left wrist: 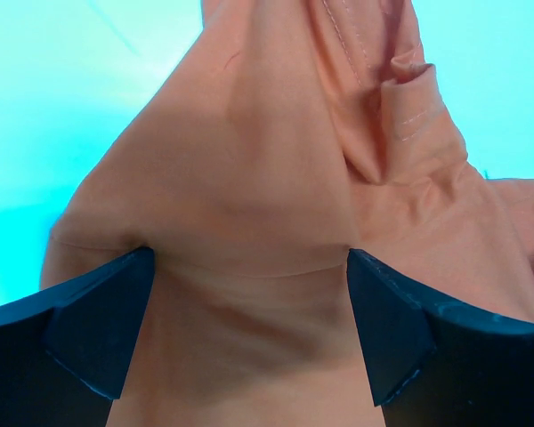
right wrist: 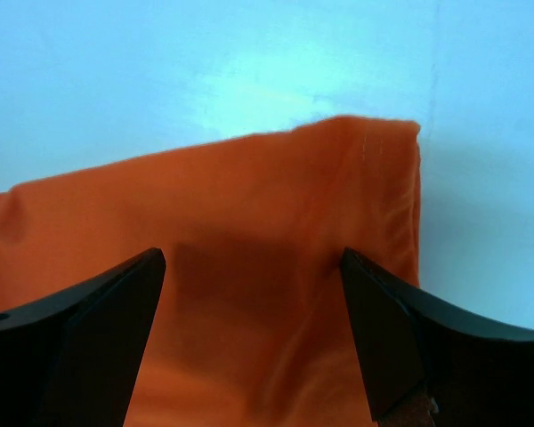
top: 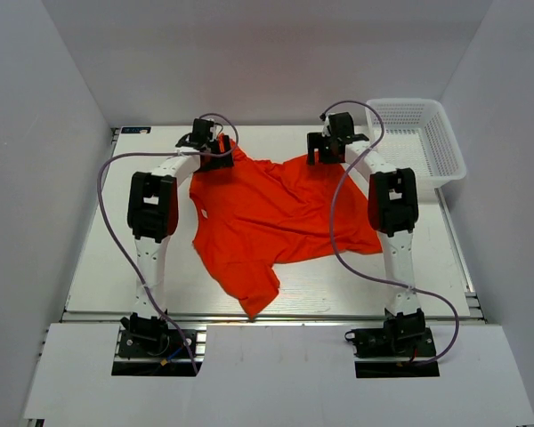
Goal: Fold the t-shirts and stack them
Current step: Flatten out the tshirt, then grap the side of the flattened tshirt closest away from the robot with both arms, then fold the flattened tshirt in 1/3 of the way
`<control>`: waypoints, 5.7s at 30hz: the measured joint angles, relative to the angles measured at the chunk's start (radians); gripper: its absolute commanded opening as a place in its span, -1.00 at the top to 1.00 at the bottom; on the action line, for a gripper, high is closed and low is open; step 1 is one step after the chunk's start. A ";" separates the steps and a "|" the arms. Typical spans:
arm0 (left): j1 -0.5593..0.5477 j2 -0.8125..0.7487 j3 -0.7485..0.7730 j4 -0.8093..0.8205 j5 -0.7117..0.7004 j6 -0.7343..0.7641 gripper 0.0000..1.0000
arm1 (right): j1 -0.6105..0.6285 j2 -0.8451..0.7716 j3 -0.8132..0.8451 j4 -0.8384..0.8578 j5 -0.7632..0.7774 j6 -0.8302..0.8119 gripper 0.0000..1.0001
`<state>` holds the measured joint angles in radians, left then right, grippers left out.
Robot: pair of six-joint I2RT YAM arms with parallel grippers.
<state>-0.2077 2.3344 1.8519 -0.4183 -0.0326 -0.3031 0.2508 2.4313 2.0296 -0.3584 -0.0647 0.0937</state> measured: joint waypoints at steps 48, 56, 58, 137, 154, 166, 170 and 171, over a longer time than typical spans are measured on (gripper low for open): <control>0.013 -0.733 -0.611 -0.015 0.251 -0.034 -1.00 | 0.024 -1.050 -1.043 0.211 0.074 0.246 -0.81; -0.123 -1.155 -1.199 -0.038 0.249 -0.208 -1.00 | 0.021 -1.231 -1.359 0.128 0.159 0.350 -0.81; -0.137 -1.228 -1.280 -0.059 0.240 -0.250 -1.00 | 0.020 -1.238 -1.382 0.121 0.193 0.372 -0.81; -0.295 -1.291 -1.427 -0.210 0.257 -0.341 1.00 | -0.049 -1.265 -1.551 0.078 0.301 0.498 1.00; -0.288 -1.155 -1.014 -0.121 0.297 -0.256 1.00 | -0.055 -1.287 -1.345 0.009 0.211 0.405 1.00; -0.218 -0.800 -0.620 -0.120 0.055 -0.127 1.00 | -0.055 -1.000 -1.015 -0.014 0.219 0.392 1.00; -0.180 -0.731 -0.554 -0.123 0.010 -0.093 1.00 | -0.056 -0.913 -0.943 -0.046 0.232 0.391 1.00; -0.170 -0.710 -0.532 -0.123 0.002 -0.084 1.00 | -0.057 -0.894 -0.925 -0.052 0.237 0.389 1.00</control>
<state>-0.3775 1.6249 1.3197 -0.5415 -0.0307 -0.3870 0.1936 1.5375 1.1049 -0.4103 0.1722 0.4824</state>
